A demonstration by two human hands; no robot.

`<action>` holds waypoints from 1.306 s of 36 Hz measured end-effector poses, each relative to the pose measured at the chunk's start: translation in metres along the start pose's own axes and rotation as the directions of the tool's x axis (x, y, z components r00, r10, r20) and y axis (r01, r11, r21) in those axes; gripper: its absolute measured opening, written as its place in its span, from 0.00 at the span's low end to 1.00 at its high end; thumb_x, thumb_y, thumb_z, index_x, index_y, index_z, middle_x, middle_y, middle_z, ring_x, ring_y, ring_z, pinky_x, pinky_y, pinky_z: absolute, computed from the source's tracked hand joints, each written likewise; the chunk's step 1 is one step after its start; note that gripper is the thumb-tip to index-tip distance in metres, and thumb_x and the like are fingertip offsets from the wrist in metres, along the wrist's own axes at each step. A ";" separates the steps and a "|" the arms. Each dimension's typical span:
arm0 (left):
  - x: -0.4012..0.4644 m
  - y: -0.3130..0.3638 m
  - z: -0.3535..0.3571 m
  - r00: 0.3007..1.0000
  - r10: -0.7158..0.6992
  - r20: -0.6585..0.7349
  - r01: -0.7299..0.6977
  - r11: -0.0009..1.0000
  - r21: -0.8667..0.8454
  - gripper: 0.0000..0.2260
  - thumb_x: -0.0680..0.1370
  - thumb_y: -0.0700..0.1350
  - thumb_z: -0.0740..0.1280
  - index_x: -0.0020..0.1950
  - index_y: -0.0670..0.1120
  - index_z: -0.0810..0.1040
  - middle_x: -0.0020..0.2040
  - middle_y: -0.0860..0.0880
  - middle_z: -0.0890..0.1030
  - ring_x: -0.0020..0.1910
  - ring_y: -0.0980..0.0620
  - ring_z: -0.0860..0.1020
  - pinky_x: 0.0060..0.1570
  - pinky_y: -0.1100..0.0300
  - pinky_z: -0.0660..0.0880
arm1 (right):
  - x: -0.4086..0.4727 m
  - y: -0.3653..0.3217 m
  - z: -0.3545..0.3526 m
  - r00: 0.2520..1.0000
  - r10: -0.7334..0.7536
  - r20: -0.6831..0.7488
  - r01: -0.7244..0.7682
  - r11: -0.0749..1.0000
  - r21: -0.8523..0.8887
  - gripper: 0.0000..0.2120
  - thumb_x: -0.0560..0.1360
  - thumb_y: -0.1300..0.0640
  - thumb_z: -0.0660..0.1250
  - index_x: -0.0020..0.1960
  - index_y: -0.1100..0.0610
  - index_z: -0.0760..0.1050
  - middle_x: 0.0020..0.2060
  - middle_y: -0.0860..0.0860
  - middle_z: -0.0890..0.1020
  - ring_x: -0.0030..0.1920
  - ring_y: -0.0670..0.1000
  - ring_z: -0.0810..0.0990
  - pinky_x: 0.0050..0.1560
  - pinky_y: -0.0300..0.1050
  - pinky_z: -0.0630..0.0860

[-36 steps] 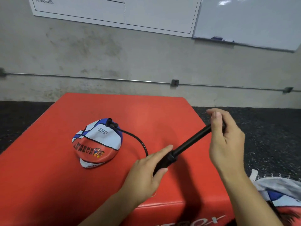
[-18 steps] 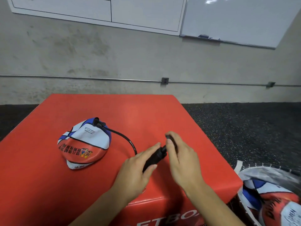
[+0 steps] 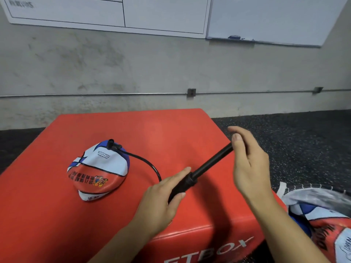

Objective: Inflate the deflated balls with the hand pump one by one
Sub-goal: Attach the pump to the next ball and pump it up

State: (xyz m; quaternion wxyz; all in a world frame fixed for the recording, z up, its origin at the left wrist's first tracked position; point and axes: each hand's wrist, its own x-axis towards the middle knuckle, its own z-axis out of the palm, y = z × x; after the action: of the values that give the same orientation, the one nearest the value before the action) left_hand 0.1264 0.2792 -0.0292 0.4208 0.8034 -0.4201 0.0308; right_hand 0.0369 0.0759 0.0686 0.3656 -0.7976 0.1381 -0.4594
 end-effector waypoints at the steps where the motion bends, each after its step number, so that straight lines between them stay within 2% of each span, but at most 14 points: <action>1: 0.000 0.000 0.000 1.000 0.003 0.004 -0.003 1.000 0.000 0.32 0.81 0.48 0.69 0.79 0.71 0.62 0.68 0.68 0.77 0.66 0.65 0.77 0.65 0.55 0.75 | 0.000 -0.001 -0.001 1.000 0.006 -0.013 -0.006 1.000 0.004 0.14 0.84 0.48 0.58 0.62 0.46 0.81 0.45 0.53 0.84 0.45 0.51 0.79 0.49 0.41 0.72; 4: -0.001 -0.001 0.000 1.000 -0.002 0.010 0.002 1.000 -0.007 0.33 0.81 0.46 0.70 0.79 0.71 0.62 0.68 0.68 0.77 0.66 0.65 0.77 0.66 0.56 0.75 | -0.005 0.000 0.006 0.999 0.030 -0.040 -0.029 0.999 0.020 0.14 0.84 0.49 0.58 0.61 0.47 0.81 0.45 0.46 0.84 0.46 0.46 0.79 0.49 0.36 0.72; 8: -0.001 -0.004 -0.002 1.000 -0.008 0.004 0.008 1.000 -0.025 0.32 0.81 0.46 0.69 0.79 0.70 0.63 0.70 0.67 0.77 0.68 0.65 0.76 0.67 0.54 0.75 | -0.018 0.002 0.026 0.999 0.035 0.030 -0.035 0.999 0.001 0.15 0.84 0.48 0.58 0.63 0.48 0.81 0.51 0.40 0.84 0.49 0.39 0.81 0.53 0.40 0.74; 18: 0.000 -0.009 0.001 1.000 -0.013 -0.023 0.012 0.997 -0.077 0.31 0.81 0.47 0.69 0.80 0.66 0.63 0.74 0.66 0.74 0.72 0.64 0.74 0.70 0.51 0.75 | -0.055 0.008 0.054 0.958 0.063 0.280 -0.036 0.994 -0.099 0.21 0.81 0.37 0.52 0.67 0.40 0.76 0.59 0.38 0.84 0.60 0.45 0.82 0.61 0.52 0.78; 22: 0.001 -0.008 0.001 1.000 -0.011 -0.025 0.009 0.997 -0.081 0.30 0.81 0.46 0.69 0.80 0.64 0.64 0.74 0.67 0.73 0.72 0.65 0.73 0.71 0.52 0.74 | -0.059 0.012 0.057 0.943 0.051 0.330 -0.013 0.993 -0.115 0.20 0.81 0.36 0.52 0.68 0.38 0.71 0.58 0.37 0.83 0.58 0.44 0.83 0.59 0.52 0.78; 27: 0.001 -0.006 -0.001 1.000 -0.019 -0.014 0.017 0.996 -0.086 0.31 0.81 0.46 0.68 0.80 0.66 0.64 0.73 0.67 0.74 0.71 0.63 0.75 0.70 0.50 0.75 | -0.050 0.011 0.048 0.927 -0.019 0.374 0.092 0.980 -0.179 0.23 0.81 0.33 0.50 0.69 0.39 0.72 0.56 0.40 0.85 0.56 0.48 0.84 0.55 0.53 0.79; 31: 0.000 -0.005 -0.002 1.000 -0.021 -0.017 0.020 0.997 -0.068 0.31 0.80 0.46 0.69 0.78 0.69 0.65 0.70 0.65 0.77 0.68 0.62 0.77 0.68 0.49 0.76 | -0.034 0.004 0.036 0.968 -0.037 0.248 0.061 0.994 -0.092 0.20 0.82 0.38 0.55 0.68 0.42 0.76 0.54 0.39 0.85 0.54 0.45 0.84 0.56 0.49 0.77; 35: -0.002 -0.001 -0.003 1.000 -0.020 0.002 0.020 0.999 -0.048 0.32 0.81 0.44 0.70 0.78 0.69 0.64 0.69 0.66 0.77 0.67 0.64 0.77 0.68 0.53 0.75 | -0.009 -0.001 0.014 1.000 -0.006 0.004 0.006 0.999 0.052 0.15 0.83 0.47 0.60 0.65 0.48 0.80 0.50 0.33 0.82 0.48 0.34 0.79 0.52 0.34 0.74; 37: -0.003 0.002 -0.003 1.000 -0.010 0.008 0.010 1.000 -0.029 0.32 0.81 0.44 0.69 0.78 0.70 0.64 0.68 0.66 0.78 0.66 0.63 0.77 0.67 0.54 0.75 | -0.004 -0.001 0.006 0.997 0.011 -0.070 -0.004 0.995 0.098 0.16 0.83 0.49 0.59 0.64 0.50 0.80 0.47 0.35 0.82 0.44 0.34 0.77 0.48 0.33 0.72; 39: -0.004 0.002 -0.003 1.000 -0.002 0.016 0.002 1.000 -0.023 0.31 0.82 0.45 0.69 0.79 0.70 0.63 0.68 0.65 0.78 0.66 0.62 0.78 0.66 0.54 0.75 | -0.004 -0.001 0.004 0.996 0.019 -0.093 -0.009 0.995 0.103 0.16 0.84 0.48 0.58 0.63 0.50 0.81 0.42 0.42 0.80 0.38 0.39 0.74 0.45 0.41 0.72; 41: -0.004 0.002 -0.004 1.000 0.002 0.019 -0.001 1.000 -0.023 0.32 0.82 0.45 0.69 0.79 0.70 0.63 0.69 0.66 0.78 0.67 0.63 0.77 0.66 0.55 0.75 | -0.008 -0.001 0.008 0.995 0.023 -0.097 -0.012 0.993 0.114 0.15 0.84 0.48 0.58 0.61 0.49 0.81 0.37 0.43 0.77 0.36 0.43 0.71 0.42 0.46 0.71; 43: -0.004 0.001 -0.004 1.000 -0.002 0.015 0.002 1.000 -0.024 0.32 0.81 0.45 0.69 0.79 0.70 0.63 0.69 0.66 0.77 0.67 0.62 0.77 0.66 0.55 0.75 | -0.012 -0.001 0.015 0.997 0.018 -0.079 -0.008 0.993 0.120 0.14 0.84 0.50 0.58 0.60 0.50 0.81 0.38 0.41 0.79 0.38 0.42 0.74 0.43 0.41 0.71; 45: -0.004 0.000 -0.004 1.000 -0.008 0.012 0.008 1.000 -0.027 0.32 0.81 0.45 0.69 0.79 0.70 0.63 0.69 0.66 0.77 0.67 0.62 0.77 0.67 0.54 0.75 | -0.018 -0.002 0.025 0.999 0.013 -0.032 -0.009 0.994 0.105 0.14 0.84 0.51 0.59 0.60 0.51 0.81 0.44 0.39 0.82 0.43 0.38 0.77 0.47 0.35 0.71; 47: -0.004 -0.001 -0.005 1.000 -0.015 0.005 0.015 0.999 -0.045 0.32 0.81 0.44 0.69 0.79 0.69 0.64 0.69 0.66 0.77 0.67 0.62 0.77 0.67 0.54 0.74 | -0.026 -0.001 0.035 1.000 0.012 0.027 -0.014 0.996 0.088 0.13 0.84 0.51 0.59 0.61 0.51 0.81 0.47 0.37 0.82 0.47 0.37 0.79 0.49 0.33 0.72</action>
State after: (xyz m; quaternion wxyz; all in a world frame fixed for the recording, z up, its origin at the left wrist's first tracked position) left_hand 0.1266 0.2855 -0.0283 0.4381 0.7969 -0.4156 0.0165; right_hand 0.0517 0.1073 0.0422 0.4051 -0.7858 0.1183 -0.4522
